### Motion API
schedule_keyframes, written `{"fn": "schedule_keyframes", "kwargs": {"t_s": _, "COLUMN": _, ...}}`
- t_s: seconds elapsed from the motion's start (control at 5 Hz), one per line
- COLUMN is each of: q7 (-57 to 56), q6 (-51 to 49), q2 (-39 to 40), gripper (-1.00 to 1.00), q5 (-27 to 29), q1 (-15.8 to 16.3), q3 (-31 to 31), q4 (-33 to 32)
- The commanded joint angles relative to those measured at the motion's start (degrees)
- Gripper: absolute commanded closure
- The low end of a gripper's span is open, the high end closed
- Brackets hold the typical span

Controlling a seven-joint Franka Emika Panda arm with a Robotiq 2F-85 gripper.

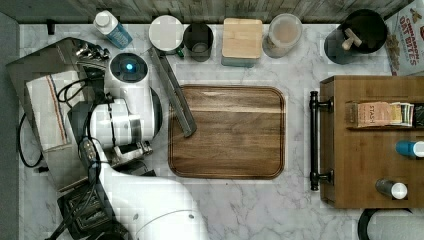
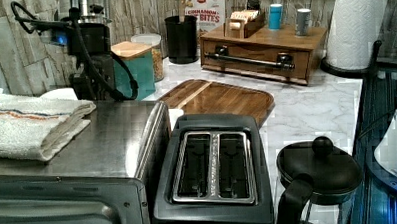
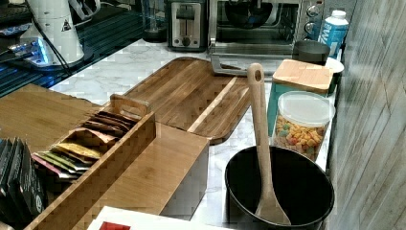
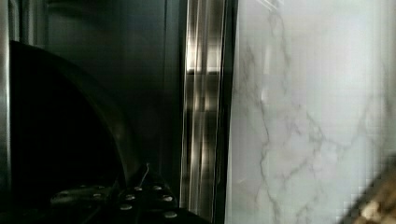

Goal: Put the bowl in the oven.

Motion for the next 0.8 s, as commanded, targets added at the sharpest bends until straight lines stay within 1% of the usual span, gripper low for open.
{"fn": "schedule_keyframes", "kwargs": {"t_s": 0.2, "q7": -4.76, "q6": -12.84, "q2": 10.85, "gripper": 1.00, "q5": 6.34, "q1": -4.03, "q3": 1.05, "q4": 19.55}}
{"fn": "schedule_keyframes", "kwargs": {"t_s": 0.4, "q7": -5.01, "q6": -13.89, "q2": 10.81, "gripper": 1.00, "q5": 6.66, "q1": -3.87, "q3": 1.50, "q4": 18.87}}
{"fn": "schedule_keyframes", "kwargs": {"t_s": 0.6, "q7": -4.21, "q6": -14.58, "q2": 10.49, "gripper": -1.00, "q5": 7.03, "q1": -4.64, "q3": 2.40, "q4": 18.20}}
{"fn": "schedule_keyframes", "kwargs": {"t_s": 0.8, "q7": -1.63, "q6": -18.42, "q2": 11.66, "gripper": -1.00, "q5": 7.88, "q1": -6.19, "q3": 2.48, "q4": 21.45}}
